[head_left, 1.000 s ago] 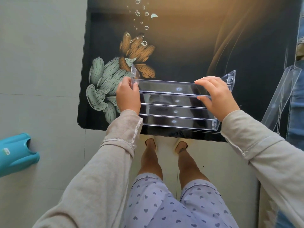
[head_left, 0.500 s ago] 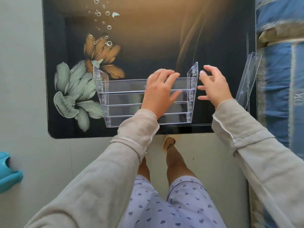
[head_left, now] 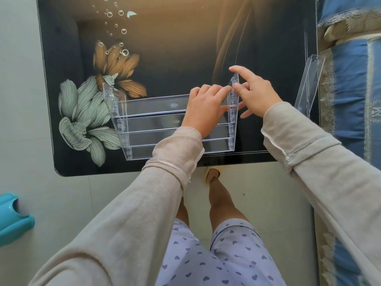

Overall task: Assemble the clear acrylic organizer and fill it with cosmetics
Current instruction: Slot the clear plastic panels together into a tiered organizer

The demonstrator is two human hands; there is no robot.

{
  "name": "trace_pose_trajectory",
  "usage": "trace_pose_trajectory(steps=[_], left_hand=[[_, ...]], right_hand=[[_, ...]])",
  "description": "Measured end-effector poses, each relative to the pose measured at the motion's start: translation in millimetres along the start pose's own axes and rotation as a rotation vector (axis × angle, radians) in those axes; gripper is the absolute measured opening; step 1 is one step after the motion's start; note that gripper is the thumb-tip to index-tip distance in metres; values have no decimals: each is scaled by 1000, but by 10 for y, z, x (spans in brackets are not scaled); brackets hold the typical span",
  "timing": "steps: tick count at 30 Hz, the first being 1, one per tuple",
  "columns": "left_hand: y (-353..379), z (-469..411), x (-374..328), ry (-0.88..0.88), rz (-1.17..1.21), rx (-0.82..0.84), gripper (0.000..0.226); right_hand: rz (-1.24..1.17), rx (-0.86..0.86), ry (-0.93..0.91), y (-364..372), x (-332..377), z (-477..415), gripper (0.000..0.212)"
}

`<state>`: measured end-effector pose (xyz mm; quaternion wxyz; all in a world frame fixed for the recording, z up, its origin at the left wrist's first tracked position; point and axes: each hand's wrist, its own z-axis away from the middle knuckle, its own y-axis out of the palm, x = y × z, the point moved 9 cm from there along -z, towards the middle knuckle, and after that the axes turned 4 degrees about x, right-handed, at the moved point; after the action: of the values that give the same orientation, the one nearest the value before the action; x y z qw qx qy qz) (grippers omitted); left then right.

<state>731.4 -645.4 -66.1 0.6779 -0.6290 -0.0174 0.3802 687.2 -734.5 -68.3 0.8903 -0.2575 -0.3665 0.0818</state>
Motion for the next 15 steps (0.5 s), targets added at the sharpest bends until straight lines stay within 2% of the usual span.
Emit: trace_pose_trajectory(steps=[7,15], left_hand=[[31,-9,-4,9,-78,19,44],[94,-15,55,-23,-7,50,44]], right_hand=[[2,10,-16,3,13,-22,43],[-15,0,-21,8,-1,-16,43]])
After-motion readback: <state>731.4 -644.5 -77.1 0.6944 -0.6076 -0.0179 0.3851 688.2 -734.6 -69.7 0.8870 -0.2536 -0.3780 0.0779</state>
